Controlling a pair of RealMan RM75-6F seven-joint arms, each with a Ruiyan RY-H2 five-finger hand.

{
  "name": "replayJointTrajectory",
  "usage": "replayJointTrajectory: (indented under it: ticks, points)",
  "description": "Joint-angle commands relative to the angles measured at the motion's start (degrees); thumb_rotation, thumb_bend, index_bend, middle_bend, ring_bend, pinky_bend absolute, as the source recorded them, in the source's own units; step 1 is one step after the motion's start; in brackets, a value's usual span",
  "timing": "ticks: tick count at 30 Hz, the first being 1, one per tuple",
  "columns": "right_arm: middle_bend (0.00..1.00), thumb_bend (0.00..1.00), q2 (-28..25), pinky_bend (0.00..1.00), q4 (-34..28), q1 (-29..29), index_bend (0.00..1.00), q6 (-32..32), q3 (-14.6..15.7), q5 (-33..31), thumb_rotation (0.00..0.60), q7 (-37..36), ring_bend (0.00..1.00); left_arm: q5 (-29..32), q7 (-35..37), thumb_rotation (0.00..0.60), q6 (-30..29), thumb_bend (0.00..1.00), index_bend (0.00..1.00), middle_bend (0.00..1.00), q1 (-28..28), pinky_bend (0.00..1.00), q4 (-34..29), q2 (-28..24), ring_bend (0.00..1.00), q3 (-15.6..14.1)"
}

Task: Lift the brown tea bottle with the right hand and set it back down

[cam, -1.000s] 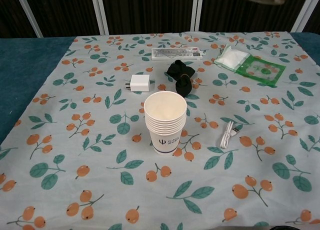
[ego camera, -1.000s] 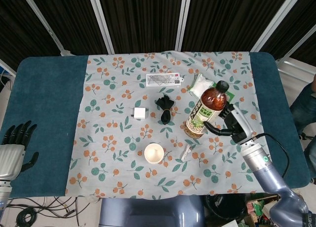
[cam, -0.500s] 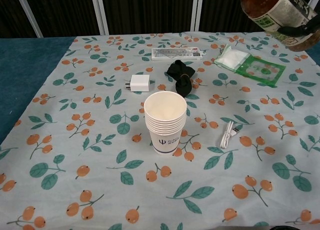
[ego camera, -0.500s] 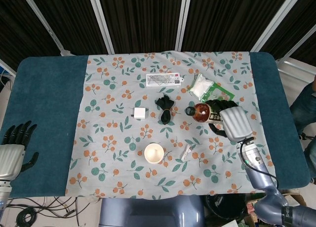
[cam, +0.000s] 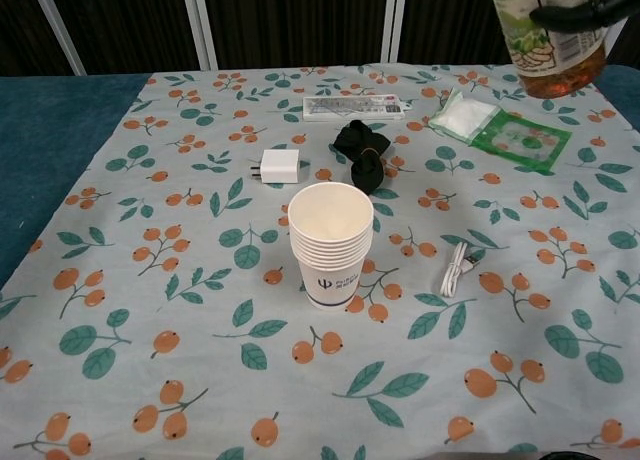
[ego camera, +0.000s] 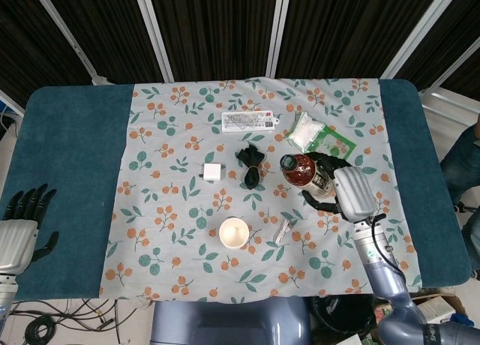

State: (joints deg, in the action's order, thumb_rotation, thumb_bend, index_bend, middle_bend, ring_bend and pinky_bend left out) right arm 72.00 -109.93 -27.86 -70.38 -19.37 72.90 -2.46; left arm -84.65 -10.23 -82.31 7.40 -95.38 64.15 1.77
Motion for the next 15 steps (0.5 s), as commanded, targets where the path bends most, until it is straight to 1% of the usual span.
replayJointTrajectory:
  ticks: [1,2,4,6,7,9,11,15]
  points:
    - [0.43,0.29,-14.8,0.42,-14.2,4.0,0.51,18.4,-8.7,-1.7,0.600,-52.7,0.47,-0.1,0.1,0.600,0.0,0.38,0.00,0.00,0.0,0.00,0.0,0.0,0.00,0.0]
    - [0.43,0.29,-16.5,0.42,-13.0,4.8,0.51,20.1,-9.9,1.1,0.600,-61.5,0.47,-0.1,0.1,0.600,0.0,0.38,0.00,0.00,0.0,0.00,0.0,0.0,0.00,0.0]
    - [0.43,0.29,-18.5,0.42,-10.3,6.0,0.51,21.2,-10.7,6.3,0.600,-73.2,0.47,-0.1,0.2,0.600,0.0,0.38,0.00,0.00,0.0,0.00,0.0,-0.1,0.00,0.0]
    - [0.43,0.29,-19.4,0.42,-7.7,6.5,0.51,21.1,-10.3,10.5,0.600,-79.3,0.47,-0.1,0.2,0.600,0.0,0.38,0.00,0.00,0.0,0.00,0.1,0.0,0.00,0.0]
    - [0.43,0.29,-19.8,0.42,-5.8,6.5,0.51,21.0,-9.5,13.2,0.600,-82.1,0.47,-0.1,0.2,0.600,0.0,0.38,0.00,0.00,0.0,0.00,0.1,0.0,0.00,0.0]
    - [0.43,0.29,-20.1,0.42,-3.2,6.0,0.51,20.7,-8.1,16.4,0.600,-84.6,0.47,-0.1,0.1,0.600,0.0,0.38,0.00,0.00,0.0,0.00,0.1,0.0,0.00,-0.1]
    - [0.43,0.29,-19.9,0.42,-0.9,5.4,0.51,20.7,-6.5,18.2,0.600,-85.0,0.47,-0.1,0.0,0.600,0.0,0.38,0.00,0.00,0.0,0.00,0.0,0.1,0.00,-0.1]
    - [0.43,0.29,-18.4,0.42,1.8,4.4,0.51,20.2,-4.2,18.4,0.600,-83.7,0.47,-0.1,-0.1,0.600,0.0,0.38,0.00,0.00,0.0,0.00,0.0,0.1,0.00,0.0]
